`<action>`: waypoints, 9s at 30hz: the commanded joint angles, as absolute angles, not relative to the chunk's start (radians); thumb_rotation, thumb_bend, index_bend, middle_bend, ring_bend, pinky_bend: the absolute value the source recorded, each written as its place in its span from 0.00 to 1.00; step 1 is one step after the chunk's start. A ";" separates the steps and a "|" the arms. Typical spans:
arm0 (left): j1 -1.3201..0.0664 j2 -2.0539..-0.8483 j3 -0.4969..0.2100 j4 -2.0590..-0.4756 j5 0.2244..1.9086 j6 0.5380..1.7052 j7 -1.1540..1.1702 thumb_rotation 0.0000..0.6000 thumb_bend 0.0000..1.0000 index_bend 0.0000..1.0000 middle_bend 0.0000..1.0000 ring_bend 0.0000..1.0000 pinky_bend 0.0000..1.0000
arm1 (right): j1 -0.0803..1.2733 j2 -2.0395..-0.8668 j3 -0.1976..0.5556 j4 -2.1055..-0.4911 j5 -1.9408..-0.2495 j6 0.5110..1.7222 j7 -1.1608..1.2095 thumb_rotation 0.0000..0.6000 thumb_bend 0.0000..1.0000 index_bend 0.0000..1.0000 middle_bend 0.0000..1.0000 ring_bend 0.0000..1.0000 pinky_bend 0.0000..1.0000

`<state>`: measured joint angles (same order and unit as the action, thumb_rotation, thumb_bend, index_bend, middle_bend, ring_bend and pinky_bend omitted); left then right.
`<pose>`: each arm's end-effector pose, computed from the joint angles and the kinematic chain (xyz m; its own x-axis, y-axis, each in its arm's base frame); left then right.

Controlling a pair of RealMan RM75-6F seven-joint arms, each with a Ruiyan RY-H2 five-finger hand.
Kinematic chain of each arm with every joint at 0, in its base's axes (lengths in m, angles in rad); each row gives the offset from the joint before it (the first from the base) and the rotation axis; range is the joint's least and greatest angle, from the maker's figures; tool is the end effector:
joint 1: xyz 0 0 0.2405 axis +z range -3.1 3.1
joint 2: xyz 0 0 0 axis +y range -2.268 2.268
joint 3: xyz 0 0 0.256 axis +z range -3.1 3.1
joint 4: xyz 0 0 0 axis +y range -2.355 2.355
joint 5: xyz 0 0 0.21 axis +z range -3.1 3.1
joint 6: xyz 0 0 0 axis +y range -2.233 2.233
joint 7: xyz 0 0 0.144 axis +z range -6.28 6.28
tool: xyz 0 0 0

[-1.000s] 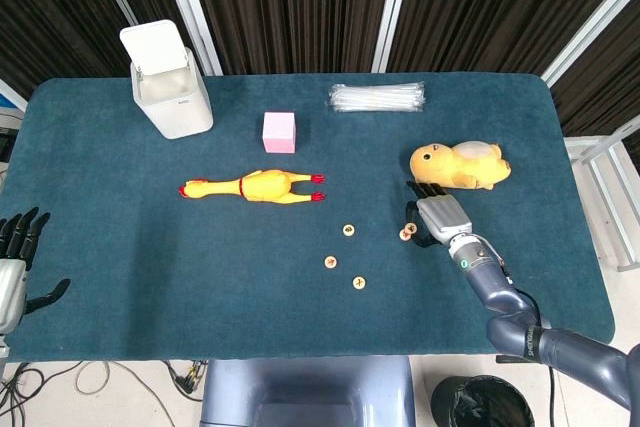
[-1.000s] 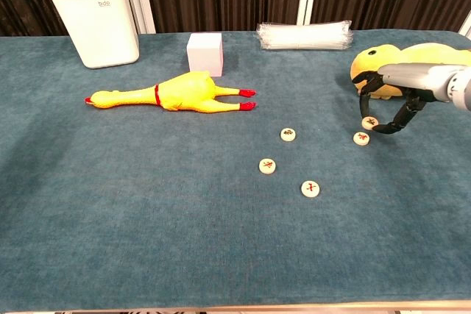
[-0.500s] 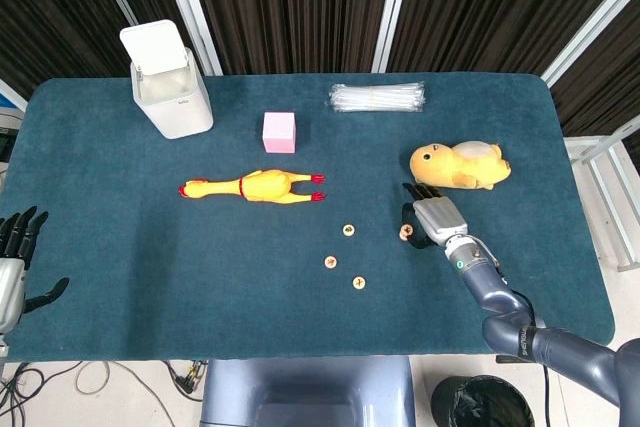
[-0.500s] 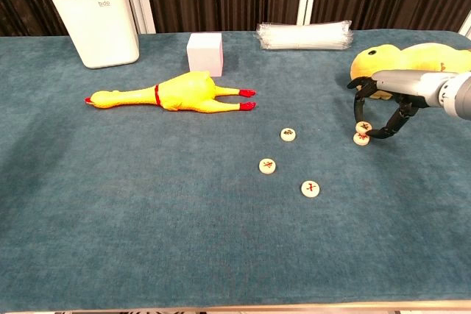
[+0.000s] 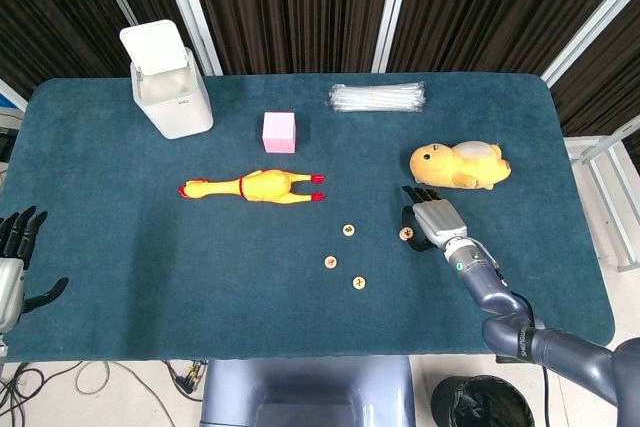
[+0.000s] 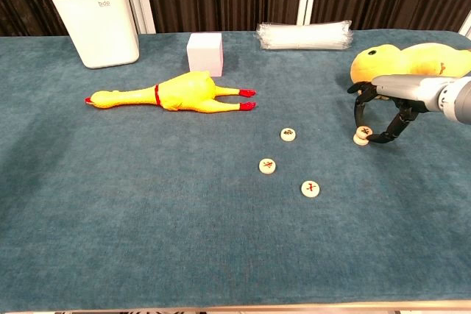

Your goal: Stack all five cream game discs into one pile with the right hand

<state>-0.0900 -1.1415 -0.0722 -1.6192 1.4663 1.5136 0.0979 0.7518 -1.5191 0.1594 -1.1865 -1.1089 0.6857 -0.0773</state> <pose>-0.3077 0.1868 0.1599 0.4527 -0.0462 0.8905 0.8917 0.0215 -0.4522 -0.2265 -0.3835 -0.0040 0.4312 -0.4275 0.7945 -0.9018 -0.2302 0.3656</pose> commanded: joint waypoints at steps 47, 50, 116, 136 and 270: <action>-0.093 -1.142 -0.074 -1.617 1.458 1.506 0.096 1.00 0.17 0.04 0.00 0.00 0.07 | 0.771 -1.518 0.152 -1.196 -1.076 0.669 -0.099 1.00 0.41 0.46 0.00 0.00 0.09; -0.093 -1.142 -0.074 -1.617 1.457 1.505 0.096 1.00 0.17 0.04 0.00 0.00 0.07 | 0.770 -1.516 0.154 -1.203 -1.078 0.676 -0.098 1.00 0.41 0.45 0.00 0.00 0.09; -0.101 -1.135 -0.064 -1.614 1.469 1.487 0.063 1.00 0.17 0.04 0.00 0.00 0.06 | 0.951 -1.689 0.172 -1.227 -0.831 0.754 -0.405 1.00 0.41 0.39 0.00 0.00 0.09; -0.102 -1.136 -0.065 -1.614 1.468 1.488 0.065 1.00 0.17 0.04 0.00 0.00 0.06 | 0.948 -1.723 0.173 -1.172 -0.862 0.735 -0.373 1.00 0.41 0.46 0.00 0.00 0.09; -0.096 -1.139 -0.064 -1.626 1.472 1.500 0.093 1.00 0.17 0.04 0.00 0.00 0.06 | 0.774 -1.506 0.137 -1.239 -1.044 0.735 -0.183 1.00 0.41 0.46 0.00 0.00 0.09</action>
<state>-0.0962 -1.1389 -0.0635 -1.6261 1.4716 1.4997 0.0934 0.7737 -1.5057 0.1368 -1.2389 -1.0434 0.7344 -0.1828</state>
